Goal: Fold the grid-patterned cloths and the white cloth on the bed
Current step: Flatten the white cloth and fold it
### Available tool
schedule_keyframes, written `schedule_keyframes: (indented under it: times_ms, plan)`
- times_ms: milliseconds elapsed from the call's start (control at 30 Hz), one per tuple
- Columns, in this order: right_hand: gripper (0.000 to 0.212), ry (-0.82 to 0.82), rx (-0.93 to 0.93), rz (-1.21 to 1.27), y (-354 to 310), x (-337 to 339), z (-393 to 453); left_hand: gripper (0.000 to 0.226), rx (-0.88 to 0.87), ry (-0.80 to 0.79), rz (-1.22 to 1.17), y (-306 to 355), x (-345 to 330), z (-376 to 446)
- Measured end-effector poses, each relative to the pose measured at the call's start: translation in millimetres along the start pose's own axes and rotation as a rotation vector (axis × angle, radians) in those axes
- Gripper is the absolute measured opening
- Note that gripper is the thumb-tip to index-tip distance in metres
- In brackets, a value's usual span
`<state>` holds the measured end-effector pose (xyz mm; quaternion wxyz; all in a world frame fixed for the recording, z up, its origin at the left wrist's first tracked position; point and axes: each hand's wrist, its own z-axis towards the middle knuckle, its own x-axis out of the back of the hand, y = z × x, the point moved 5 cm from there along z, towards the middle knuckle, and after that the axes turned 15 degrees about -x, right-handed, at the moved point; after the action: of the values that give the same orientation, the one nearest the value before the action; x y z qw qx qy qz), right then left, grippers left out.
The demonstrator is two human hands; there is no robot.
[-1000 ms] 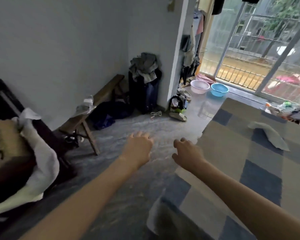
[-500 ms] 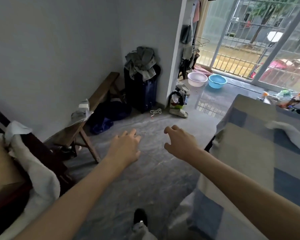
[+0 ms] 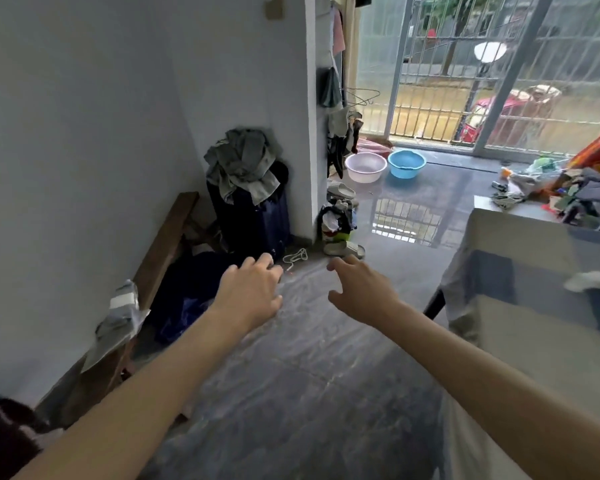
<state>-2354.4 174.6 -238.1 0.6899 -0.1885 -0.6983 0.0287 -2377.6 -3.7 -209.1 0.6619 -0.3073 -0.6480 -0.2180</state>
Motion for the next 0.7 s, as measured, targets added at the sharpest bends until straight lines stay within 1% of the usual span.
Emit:
schedule_keyframes:
  times_ms: [100,200,300,367,500,600,700]
  plan:
    - [0.048,-0.002,-0.019,-0.028,10.8,10.0,33.5,0.037,-0.074,0.007,0.008,-9.7,3.2,51.8]
    - [0.049,-0.036,-0.041,-0.046,23.8,21.5,70.3,0.036,-0.14,0.046,-0.003,-17.2,7.9,102.1]
    - [0.05,-0.055,-0.086,-0.009,34.4,26.2,106.5,0.034,-0.186,0.057,-0.022,-25.0,3.9,144.3]
    - [0.051,-0.084,-0.11,0.022,37.2,24.7,129.8,0.034,-0.21,0.034,-0.049,-33.2,-3.9,170.1]
    - [0.047,-0.101,-0.107,-0.047,44.2,35.3,193.4,0.034,-0.293,0.005,-0.021,-71.1,-9.0,236.9]
    - [0.046,-0.05,-0.177,-0.043,55.2,52.9,254.1,0.036,-0.321,0.052,0.004,-107.9,-0.6,298.8]
    - [0.047,-0.045,-0.244,-0.055,62.9,61.7,304.6,0.034,-0.378,0.038,-0.009,-124.1,2.0,359.1]
